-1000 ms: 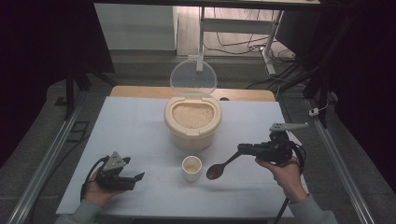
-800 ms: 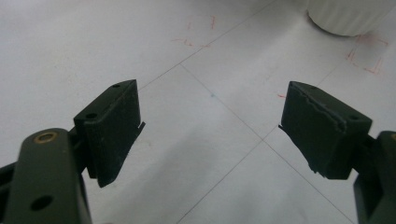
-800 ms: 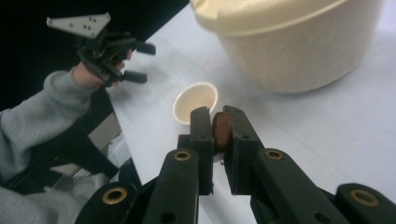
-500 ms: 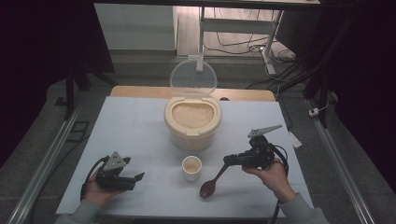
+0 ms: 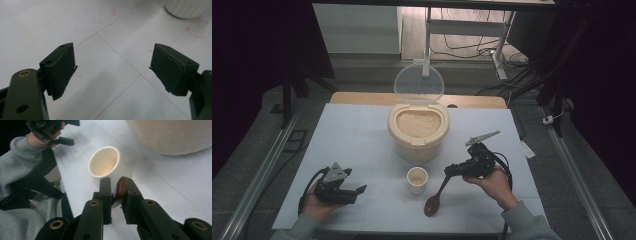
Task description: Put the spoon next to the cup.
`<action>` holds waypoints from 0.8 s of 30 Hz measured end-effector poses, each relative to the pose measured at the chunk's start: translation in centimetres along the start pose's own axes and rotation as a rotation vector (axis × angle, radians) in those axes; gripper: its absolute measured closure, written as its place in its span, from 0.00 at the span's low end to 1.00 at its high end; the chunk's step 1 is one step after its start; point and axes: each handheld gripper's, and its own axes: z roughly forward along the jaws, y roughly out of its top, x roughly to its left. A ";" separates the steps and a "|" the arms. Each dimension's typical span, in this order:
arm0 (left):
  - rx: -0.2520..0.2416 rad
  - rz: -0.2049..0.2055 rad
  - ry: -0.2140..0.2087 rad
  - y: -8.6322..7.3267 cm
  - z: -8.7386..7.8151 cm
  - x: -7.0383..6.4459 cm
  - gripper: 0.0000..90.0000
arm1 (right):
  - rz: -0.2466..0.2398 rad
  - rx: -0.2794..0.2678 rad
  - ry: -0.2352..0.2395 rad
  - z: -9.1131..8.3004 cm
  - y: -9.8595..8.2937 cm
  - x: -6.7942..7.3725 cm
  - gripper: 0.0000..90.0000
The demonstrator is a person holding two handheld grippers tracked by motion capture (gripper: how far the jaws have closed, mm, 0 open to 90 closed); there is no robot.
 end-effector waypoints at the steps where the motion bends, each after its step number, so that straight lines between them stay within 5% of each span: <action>1: 0.000 0.000 0.000 0.0 0.0 0.0 0.22 | -0.003 0.000 -0.006 0.2 0.1 -0.2 0.85; 12: 0.002 0.002 -0.001 0.0 0.0 0.0 0.22 | -0.071 -0.025 -0.096 2.4 0.3 -2.0 0.74; 24: 0.002 0.004 -0.002 0.0 0.0 0.0 0.22 | -0.066 -0.060 -0.186 4.2 -1.1 -4.0 0.61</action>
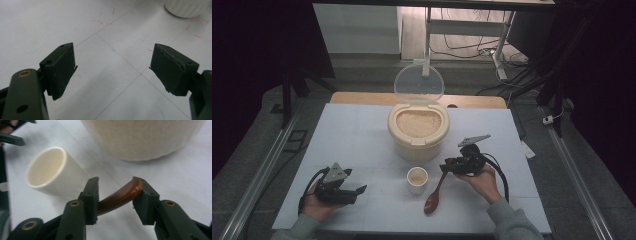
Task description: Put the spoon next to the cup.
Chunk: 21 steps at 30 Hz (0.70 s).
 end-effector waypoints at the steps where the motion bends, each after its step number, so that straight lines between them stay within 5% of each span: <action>1: 0.000 -0.001 0.000 0.0 0.0 0.0 0.22 | -0.001 0.001 -0.014 0.2 -0.1 -0.1 0.60; 17: 0.002 0.001 -0.002 0.0 0.1 0.0 0.22 | -0.042 0.037 -0.151 2.6 -1.3 -0.6 0.47; 21: 0.003 -0.001 -0.001 0.0 0.1 0.0 0.22 | -0.052 0.009 -0.185 2.4 -1.4 -0.6 0.44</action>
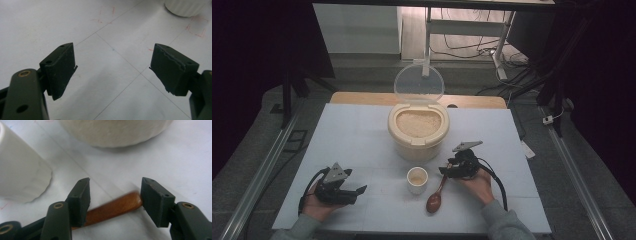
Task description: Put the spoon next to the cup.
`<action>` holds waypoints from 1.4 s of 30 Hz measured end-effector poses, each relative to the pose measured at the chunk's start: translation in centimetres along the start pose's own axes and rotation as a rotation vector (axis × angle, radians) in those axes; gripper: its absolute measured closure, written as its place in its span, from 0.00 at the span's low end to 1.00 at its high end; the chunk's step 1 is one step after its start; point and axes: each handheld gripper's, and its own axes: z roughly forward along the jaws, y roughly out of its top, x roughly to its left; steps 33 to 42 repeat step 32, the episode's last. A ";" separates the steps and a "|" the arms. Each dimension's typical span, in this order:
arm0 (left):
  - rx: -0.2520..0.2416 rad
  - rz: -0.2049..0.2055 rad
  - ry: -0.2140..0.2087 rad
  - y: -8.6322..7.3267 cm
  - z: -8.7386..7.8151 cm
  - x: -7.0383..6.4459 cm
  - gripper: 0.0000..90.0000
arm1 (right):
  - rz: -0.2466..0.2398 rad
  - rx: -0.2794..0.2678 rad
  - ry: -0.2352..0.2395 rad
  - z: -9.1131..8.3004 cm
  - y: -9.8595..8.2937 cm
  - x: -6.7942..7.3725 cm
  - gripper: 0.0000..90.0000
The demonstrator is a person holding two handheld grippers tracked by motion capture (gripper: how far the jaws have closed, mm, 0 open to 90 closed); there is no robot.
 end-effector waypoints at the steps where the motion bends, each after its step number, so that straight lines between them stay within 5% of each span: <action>1: -0.001 0.000 0.000 0.0 0.0 0.0 0.22 | -0.001 -0.021 -0.013 -0.2 0.0 0.0 0.43; 9: -0.006 -0.003 -0.001 0.0 -0.1 0.0 0.22 | -0.058 -0.154 -0.034 -4.1 -1.8 0.2 0.47; 24: -0.017 -0.020 -0.001 0.1 -0.1 0.0 0.21 | -0.066 -0.194 -0.035 -9.6 -7.1 -0.4 0.46; 42: -0.018 -0.018 -0.003 0.1 -0.1 0.0 0.21 | -0.070 -0.189 -0.044 -10.2 -8.1 -0.7 0.46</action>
